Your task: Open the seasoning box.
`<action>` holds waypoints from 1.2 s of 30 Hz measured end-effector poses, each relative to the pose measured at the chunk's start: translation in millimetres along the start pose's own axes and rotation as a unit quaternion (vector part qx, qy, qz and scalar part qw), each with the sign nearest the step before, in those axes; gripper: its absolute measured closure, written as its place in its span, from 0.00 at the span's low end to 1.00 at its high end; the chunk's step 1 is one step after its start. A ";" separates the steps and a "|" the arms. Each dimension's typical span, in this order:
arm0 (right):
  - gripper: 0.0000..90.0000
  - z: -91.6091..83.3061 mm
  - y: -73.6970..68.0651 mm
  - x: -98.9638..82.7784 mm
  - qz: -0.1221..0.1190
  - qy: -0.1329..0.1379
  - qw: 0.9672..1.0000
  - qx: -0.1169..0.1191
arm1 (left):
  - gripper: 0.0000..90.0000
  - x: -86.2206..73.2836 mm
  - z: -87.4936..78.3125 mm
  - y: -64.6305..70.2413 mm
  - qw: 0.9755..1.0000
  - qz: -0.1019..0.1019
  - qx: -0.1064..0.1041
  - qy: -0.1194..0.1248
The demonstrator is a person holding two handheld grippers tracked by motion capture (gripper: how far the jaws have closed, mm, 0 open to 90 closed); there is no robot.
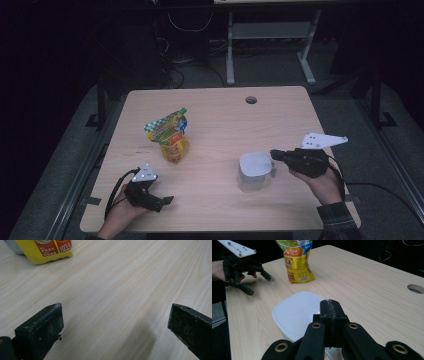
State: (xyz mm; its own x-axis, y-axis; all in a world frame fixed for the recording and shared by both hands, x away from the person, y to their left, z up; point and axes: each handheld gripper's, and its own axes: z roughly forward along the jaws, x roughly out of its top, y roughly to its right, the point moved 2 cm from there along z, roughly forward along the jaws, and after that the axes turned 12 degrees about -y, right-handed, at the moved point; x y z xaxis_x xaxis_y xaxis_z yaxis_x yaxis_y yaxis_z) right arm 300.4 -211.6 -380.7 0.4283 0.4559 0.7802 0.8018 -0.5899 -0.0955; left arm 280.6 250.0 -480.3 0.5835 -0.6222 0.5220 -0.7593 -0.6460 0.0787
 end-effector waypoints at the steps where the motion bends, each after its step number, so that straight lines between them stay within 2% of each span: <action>1: 1.00 0.5 -0.5 -0.5 0.000 0.000 1.000 0.003 | 0.00 -0.2 0.0 -0.5 1.000 0.001 0.001 0.000; 16: 1.00 13.6 -2.3 -6.8 -0.001 -0.025 1.000 0.004 | 0.00 -0.2 0.1 0.0 1.000 0.005 0.000 -0.002; 36: 1.00 13.7 -2.2 -8.6 0.002 -0.028 1.000 0.000 | 0.00 -0.8 -0.5 -0.3 1.000 0.006 0.001 -0.006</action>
State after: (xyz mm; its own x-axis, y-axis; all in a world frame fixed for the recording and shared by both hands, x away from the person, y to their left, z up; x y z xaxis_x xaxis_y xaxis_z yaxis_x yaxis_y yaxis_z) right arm 300.6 -205.1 -395.7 0.4537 0.4911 0.7436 0.8003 -0.5916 -0.0976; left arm 280.2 250.9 -480.3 0.5776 -0.6352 0.5127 -0.7659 -0.6390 0.0711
